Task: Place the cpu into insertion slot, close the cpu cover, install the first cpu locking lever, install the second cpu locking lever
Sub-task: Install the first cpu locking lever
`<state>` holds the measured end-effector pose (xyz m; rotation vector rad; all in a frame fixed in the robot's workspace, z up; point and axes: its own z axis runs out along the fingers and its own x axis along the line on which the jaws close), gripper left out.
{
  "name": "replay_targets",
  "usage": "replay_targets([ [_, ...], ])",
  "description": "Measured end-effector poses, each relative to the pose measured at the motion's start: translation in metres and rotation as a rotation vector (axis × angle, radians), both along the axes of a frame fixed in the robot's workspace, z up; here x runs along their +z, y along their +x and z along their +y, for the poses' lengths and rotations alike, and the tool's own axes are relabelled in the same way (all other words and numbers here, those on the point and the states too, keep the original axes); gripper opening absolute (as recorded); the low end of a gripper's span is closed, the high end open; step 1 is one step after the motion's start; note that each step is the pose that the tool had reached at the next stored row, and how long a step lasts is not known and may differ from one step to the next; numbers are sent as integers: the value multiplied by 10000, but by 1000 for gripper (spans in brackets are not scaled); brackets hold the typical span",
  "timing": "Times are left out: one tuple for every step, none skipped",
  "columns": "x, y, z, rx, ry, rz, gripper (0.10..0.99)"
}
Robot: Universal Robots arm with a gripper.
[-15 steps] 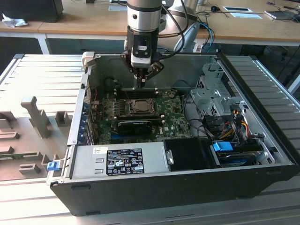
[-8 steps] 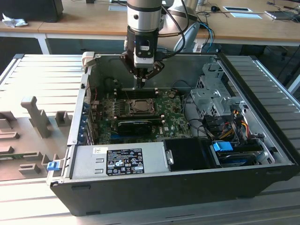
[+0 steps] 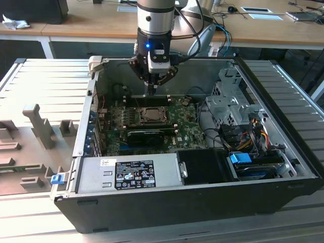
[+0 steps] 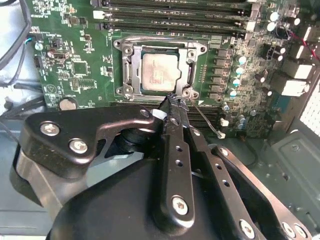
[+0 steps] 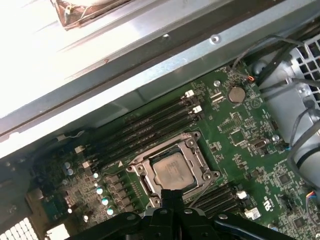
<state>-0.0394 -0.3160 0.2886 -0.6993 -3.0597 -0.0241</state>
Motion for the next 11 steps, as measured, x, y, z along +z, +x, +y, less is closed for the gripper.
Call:
replay_targets([
  [0,0,0,196,0,-2,106],
  [0,-1,0,332,0,-9,106],
  [-2,-4,0,386,2,-14,106],
  [-5,-11,0,421,9,-20,106],
  [-6,-20,-1,442,26,-22,106],
  [-7,-30,0,467,38,-23,106],
  [-9,-36,0,522,43,-24,106],
  [-10,-38,-1,666,42,-23,106],
  [-15,-38,-1,1043,43,-22,106],
  [-22,-38,-1,1535,43,-21,106],
  [-27,-38,-1,1923,43,-20,106],
])
